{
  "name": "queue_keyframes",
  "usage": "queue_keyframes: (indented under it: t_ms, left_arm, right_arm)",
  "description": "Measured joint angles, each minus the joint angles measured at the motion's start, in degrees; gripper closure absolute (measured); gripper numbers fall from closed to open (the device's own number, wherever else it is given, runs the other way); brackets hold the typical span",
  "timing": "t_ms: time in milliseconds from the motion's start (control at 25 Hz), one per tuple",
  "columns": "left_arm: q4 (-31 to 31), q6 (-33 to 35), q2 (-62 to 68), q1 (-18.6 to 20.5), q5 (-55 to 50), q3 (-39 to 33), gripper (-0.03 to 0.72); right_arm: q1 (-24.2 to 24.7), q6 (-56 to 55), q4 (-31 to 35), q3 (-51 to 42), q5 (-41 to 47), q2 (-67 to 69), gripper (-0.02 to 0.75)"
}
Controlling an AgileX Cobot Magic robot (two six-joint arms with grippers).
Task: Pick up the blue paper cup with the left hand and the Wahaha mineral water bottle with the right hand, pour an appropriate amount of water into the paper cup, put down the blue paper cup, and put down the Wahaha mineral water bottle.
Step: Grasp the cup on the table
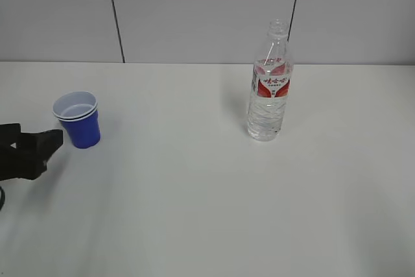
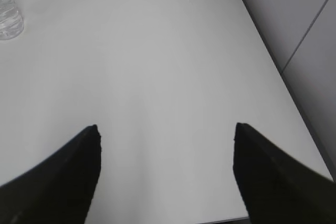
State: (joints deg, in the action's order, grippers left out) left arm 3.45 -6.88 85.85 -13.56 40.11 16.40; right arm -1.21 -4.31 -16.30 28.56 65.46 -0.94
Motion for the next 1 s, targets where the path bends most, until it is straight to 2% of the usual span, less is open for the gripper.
queue_keyframes:
  t_ms: [120,360,1000]
  left_arm:
    - [0.00,0.00,5.18,0.00,3.63,0.71,0.091]
    - [0.00,0.00,12.62,0.00,7.70,3.69,0.015]
    - [-2.80,0.00,26.14,0.00,10.44,13.22,0.013]
  right_arm:
    - [0.00,0.00,0.00,0.00,0.00,0.00,0.150]
    - [0.00,0.00,0.00,0.00,0.00,0.00,0.150]
    - [0.00,0.00,0.00,0.00,0.00,0.00,0.150]
